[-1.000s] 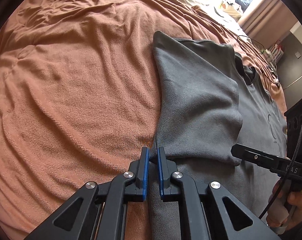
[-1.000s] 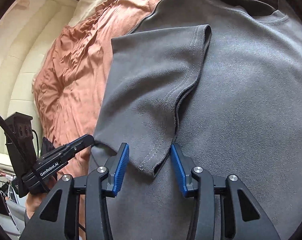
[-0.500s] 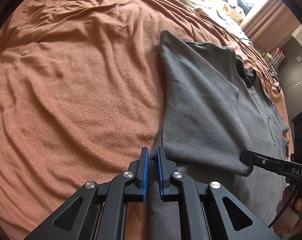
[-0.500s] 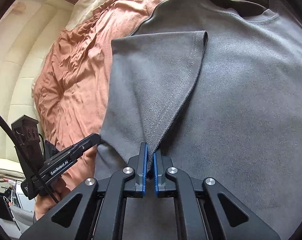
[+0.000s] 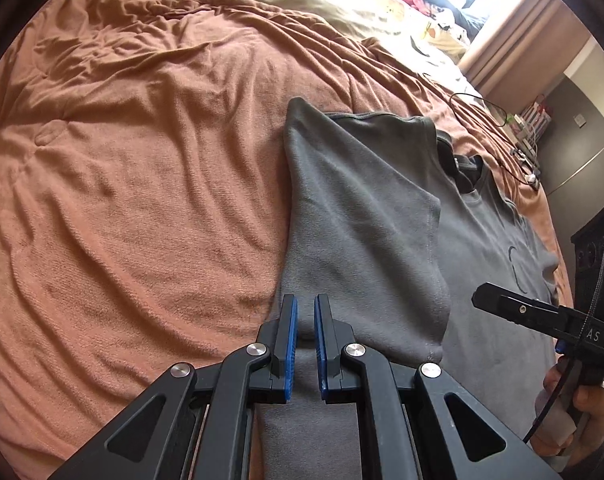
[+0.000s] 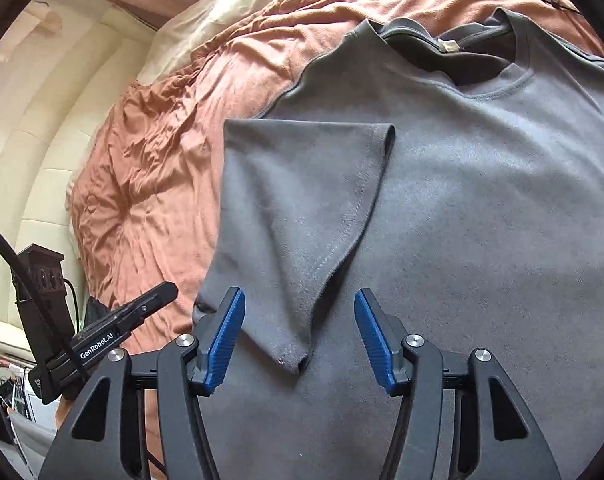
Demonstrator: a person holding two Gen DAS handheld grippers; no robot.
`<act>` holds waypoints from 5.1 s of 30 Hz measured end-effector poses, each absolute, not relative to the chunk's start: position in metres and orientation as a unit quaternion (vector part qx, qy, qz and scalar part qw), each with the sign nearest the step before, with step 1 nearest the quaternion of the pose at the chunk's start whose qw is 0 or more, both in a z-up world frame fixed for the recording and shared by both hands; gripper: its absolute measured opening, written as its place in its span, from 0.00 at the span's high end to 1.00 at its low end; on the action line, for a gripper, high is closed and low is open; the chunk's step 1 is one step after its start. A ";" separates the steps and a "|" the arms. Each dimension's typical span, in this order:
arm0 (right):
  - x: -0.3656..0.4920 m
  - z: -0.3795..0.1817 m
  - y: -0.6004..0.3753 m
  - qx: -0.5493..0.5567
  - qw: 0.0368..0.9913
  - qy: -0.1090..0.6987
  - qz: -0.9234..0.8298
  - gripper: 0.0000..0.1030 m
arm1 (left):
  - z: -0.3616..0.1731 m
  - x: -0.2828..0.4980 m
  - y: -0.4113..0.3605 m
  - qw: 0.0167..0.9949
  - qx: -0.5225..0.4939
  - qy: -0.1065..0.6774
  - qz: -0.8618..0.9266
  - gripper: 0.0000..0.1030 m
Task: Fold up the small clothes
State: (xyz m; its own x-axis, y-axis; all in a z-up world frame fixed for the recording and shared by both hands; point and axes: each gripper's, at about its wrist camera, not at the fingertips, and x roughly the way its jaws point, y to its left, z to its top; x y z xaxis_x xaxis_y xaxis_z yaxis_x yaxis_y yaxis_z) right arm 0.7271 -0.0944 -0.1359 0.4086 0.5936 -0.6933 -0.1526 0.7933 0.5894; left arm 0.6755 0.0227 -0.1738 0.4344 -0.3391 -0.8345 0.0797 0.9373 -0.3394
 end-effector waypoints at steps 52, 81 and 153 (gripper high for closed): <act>0.498 -0.009 -0.191 0.099 0.897 0.402 0.154 0.01 | -0.024 0.500 0.024 0.889 -0.109 0.434 -0.100 0.06; 0.303 0.053 -0.298 0.078 0.933 0.343 0.069 0.00 | 0.044 0.364 -0.054 0.915 -0.112 0.366 -0.126 0.00; 0.555 -0.073 -0.477 0.243 0.884 0.400 0.011 0.48 | -0.082 0.631 -0.356 0.833 0.004 0.464 -0.301 0.49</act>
